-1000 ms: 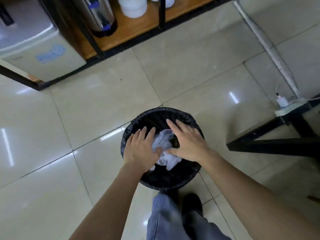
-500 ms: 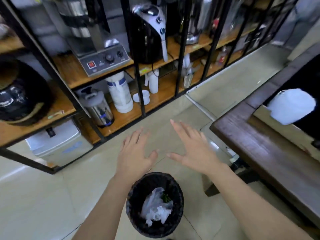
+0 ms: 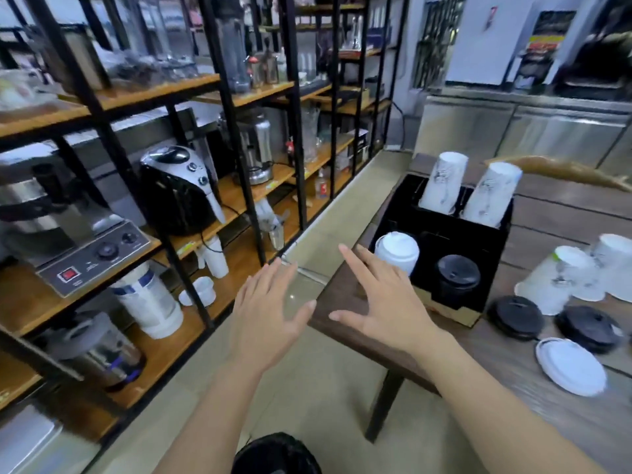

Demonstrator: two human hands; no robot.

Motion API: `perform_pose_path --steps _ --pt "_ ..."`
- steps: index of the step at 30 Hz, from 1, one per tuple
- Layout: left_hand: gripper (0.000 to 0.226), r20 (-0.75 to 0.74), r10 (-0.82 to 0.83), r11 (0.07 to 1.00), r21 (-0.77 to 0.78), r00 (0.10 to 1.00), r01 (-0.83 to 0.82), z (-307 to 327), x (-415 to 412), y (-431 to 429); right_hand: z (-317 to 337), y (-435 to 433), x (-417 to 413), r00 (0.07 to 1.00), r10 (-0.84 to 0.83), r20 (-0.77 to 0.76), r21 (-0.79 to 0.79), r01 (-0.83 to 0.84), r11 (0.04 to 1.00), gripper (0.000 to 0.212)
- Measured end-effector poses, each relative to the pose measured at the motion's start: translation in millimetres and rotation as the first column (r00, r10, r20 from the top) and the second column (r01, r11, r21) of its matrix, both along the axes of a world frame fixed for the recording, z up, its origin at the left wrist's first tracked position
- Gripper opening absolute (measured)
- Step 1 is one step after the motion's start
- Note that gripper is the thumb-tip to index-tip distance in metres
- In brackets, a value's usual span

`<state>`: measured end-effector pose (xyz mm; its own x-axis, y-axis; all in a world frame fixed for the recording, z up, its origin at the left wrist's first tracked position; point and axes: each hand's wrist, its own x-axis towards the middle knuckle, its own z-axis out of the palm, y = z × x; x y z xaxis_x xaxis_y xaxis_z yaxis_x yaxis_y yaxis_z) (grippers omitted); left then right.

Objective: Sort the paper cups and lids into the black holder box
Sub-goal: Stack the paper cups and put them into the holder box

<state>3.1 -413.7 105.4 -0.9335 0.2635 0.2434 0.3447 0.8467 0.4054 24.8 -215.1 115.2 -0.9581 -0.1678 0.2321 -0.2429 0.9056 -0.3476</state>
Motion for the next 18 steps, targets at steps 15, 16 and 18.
perform_pose_path --steps 15,16,18 --pt "0.070 0.061 -0.397 0.917 0.054 0.916 0.394 -1.1 -12.2 266.9 -3.8 245.9 62.8 0.910 -0.413 -0.028 -0.043 0.412 0.910 0.089" --pt "0.068 0.067 -0.411 0.911 0.063 0.909 0.408 -1.1 -12.4 285.9 -4.3 262.2 67.2 0.899 -0.438 -0.030 -0.038 0.437 0.899 0.090" --pt "0.068 0.068 -0.436 0.899 0.077 0.897 0.431 -1.4 -12.8 320.1 -4.9 292.7 74.1 0.873 -0.487 -0.029 -0.031 0.486 0.873 0.094"
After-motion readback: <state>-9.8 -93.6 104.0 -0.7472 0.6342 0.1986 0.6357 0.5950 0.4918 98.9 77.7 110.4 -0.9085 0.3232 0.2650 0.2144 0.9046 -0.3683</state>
